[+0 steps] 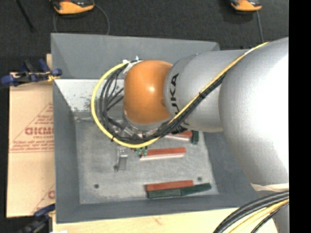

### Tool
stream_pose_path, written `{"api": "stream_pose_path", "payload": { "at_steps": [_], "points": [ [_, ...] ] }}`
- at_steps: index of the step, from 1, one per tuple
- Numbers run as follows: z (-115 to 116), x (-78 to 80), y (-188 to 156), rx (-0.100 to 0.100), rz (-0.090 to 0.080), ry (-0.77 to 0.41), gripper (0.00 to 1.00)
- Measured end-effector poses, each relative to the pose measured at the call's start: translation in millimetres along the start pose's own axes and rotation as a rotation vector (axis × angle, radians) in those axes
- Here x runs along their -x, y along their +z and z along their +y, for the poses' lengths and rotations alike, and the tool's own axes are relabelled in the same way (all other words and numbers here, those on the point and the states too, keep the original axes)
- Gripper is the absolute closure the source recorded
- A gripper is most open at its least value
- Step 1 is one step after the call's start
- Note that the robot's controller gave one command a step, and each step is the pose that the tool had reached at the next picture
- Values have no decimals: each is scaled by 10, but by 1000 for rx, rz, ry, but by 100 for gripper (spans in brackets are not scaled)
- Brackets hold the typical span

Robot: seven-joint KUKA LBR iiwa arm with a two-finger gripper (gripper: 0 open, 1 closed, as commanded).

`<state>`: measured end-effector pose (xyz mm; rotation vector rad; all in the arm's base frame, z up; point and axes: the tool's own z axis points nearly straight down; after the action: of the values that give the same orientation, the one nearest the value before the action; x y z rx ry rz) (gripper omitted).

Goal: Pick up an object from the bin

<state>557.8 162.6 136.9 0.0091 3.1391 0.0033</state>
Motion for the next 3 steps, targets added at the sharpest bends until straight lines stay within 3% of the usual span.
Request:
{"api": "stream_pose_path", "payload": {
  "at_steps": [1,2,3],
  "points": [
    [-622,154,-229,-5,-5,-74,0],
    [-1599,-7,692,-5,5,-198,0],
    [-1553,16,655,-2,-2,-200,100]
  ]
}}
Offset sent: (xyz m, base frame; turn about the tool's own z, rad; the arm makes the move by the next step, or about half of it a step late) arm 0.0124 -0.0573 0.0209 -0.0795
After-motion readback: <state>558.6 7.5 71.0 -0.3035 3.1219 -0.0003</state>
